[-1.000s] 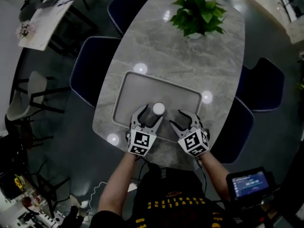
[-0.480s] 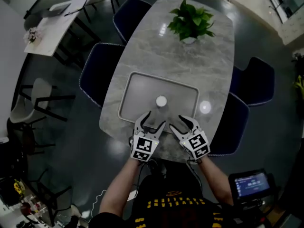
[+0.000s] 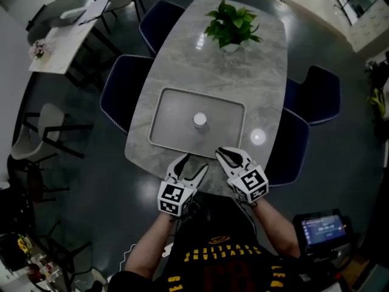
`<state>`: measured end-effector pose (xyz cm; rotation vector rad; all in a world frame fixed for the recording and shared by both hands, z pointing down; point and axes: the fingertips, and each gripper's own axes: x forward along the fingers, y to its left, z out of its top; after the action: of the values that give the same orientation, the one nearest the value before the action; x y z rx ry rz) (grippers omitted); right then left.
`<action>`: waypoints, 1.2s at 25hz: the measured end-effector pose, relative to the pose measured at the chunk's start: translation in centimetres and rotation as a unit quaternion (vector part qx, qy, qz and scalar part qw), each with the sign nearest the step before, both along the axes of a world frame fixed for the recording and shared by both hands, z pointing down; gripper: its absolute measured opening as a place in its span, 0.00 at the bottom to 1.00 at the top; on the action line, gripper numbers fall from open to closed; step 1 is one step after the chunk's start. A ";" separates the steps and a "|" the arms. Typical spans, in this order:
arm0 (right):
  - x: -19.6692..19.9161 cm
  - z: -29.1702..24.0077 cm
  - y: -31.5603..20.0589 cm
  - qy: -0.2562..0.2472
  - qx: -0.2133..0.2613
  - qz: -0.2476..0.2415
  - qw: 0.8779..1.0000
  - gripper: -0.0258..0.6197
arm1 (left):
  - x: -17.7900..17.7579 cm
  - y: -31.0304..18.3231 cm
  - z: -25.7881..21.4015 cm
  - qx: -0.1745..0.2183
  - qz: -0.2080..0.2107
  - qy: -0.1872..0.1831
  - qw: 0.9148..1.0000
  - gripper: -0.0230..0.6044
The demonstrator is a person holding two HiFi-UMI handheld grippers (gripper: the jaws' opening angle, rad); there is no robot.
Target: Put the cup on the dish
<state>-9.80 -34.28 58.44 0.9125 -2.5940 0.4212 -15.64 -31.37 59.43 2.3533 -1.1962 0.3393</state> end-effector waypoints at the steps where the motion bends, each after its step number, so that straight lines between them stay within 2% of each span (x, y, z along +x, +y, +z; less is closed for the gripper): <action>1: 0.1 -0.3 0.1 -0.004 -0.001 0.002 1.000 0.09 | -0.1 0.4 -0.2 0.001 -0.003 0.004 1.000 0.49; 5: -0.2 -1.7 1.1 -0.020 0.002 0.003 1.000 0.05 | -0.6 2.5 -1.9 0.007 -0.012 0.027 1.000 0.44; 8: -0.4 -3.0 2.0 -0.038 0.011 0.005 0.999 0.05 | -1.1 3.8 -4.4 0.024 -0.020 0.040 0.999 0.25; 10: -0.5 -3.7 2.3 -0.047 0.018 0.011 0.999 0.05 | -1.6 4.0 -6.0 0.040 -0.028 0.035 0.998 0.09; 11: -0.6 -4.1 2.4 -0.051 0.023 0.014 0.998 0.05 | -1.8 4.1 -6.5 0.044 -0.032 0.028 0.998 0.04; 14: -0.8 -5.5 2.8 -0.062 0.038 0.019 0.997 0.05 | -2.4 4.1 -7.1 0.047 -0.040 0.002 0.998 0.04; 16: -0.8 -6.5 3.1 -0.069 0.048 0.023 0.996 0.05 | -2.6 4.4 -7.5 0.051 -0.041 -0.002 0.998 0.04; 24: -0.7 -10.1 4.8 -0.067 0.083 0.028 0.994 0.05 | -2.4 6.3 -10.4 0.066 -0.037 -0.003 0.997 0.04; 30: -1.0 -11.8 6.1 -0.063 0.101 0.030 0.992 0.05 | -2.0 7.0 -12.8 0.088 -0.034 0.010 0.995 0.04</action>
<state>-10.83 -28.23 46.65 1.0639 -2.7691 0.2426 -17.67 -24.32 46.65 2.4512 -1.3422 0.1944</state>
